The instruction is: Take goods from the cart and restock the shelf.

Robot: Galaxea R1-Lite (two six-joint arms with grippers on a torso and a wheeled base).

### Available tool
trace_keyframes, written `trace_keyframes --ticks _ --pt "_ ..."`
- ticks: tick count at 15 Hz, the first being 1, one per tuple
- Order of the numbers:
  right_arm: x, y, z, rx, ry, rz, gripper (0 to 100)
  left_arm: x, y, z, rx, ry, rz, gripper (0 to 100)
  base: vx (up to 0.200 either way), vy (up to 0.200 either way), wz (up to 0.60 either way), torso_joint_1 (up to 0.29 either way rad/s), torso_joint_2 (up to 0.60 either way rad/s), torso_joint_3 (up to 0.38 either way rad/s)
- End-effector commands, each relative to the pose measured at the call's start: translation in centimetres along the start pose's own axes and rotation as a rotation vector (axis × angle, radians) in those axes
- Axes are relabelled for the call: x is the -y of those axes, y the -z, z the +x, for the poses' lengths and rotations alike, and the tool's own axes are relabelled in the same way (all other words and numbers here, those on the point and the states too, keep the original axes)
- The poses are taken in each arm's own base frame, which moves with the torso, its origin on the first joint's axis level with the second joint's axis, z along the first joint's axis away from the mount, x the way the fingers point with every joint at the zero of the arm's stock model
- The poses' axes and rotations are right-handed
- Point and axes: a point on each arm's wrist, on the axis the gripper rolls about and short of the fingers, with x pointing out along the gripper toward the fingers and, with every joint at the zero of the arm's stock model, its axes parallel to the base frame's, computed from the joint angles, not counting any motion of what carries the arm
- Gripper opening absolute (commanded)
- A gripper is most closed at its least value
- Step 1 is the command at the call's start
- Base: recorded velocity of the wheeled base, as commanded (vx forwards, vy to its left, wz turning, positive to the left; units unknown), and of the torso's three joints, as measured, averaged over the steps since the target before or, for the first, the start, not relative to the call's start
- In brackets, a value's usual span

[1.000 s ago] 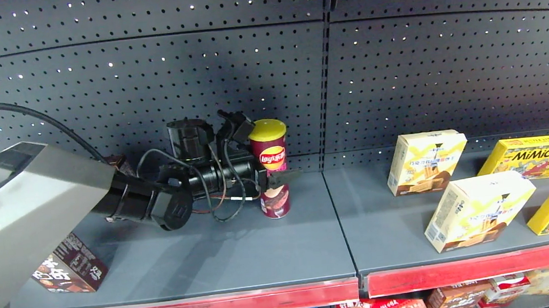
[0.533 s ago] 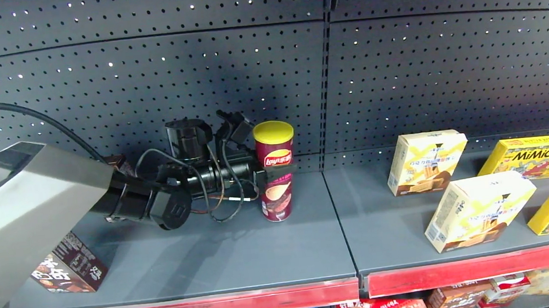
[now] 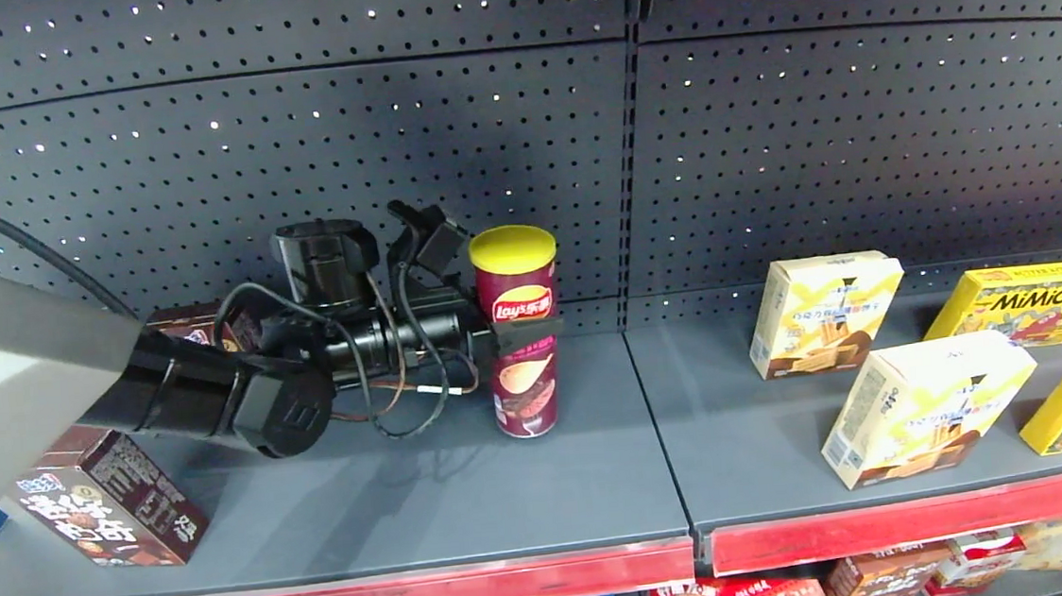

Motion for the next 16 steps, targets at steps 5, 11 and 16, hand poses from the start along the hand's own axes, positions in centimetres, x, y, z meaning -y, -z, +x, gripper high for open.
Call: trace_keyframes --ticks 5,11,16 --pt "0.1 -0.3 0.4 -0.011 0.0 0.004 0 4.7 -0.7 -4.0 0.054 0.005 0.029 0 0.0 0.0 0.0 0.0 0.0 0.0" --pt "0.1 -0.5 0.3 -0.005 0.0 0.002 0 6.2 0.8 -5.1 0.067 0.006 0.012 0 0.0 0.0 0.0 0.0 0.0 0.0" --pt "0.1 -0.5 0.3 -0.005 0.0 0.002 0 6.7 2.1 -5.7 0.044 0.003 -0.012 0 0.0 0.0 0.0 0.0 0.0 0.0"
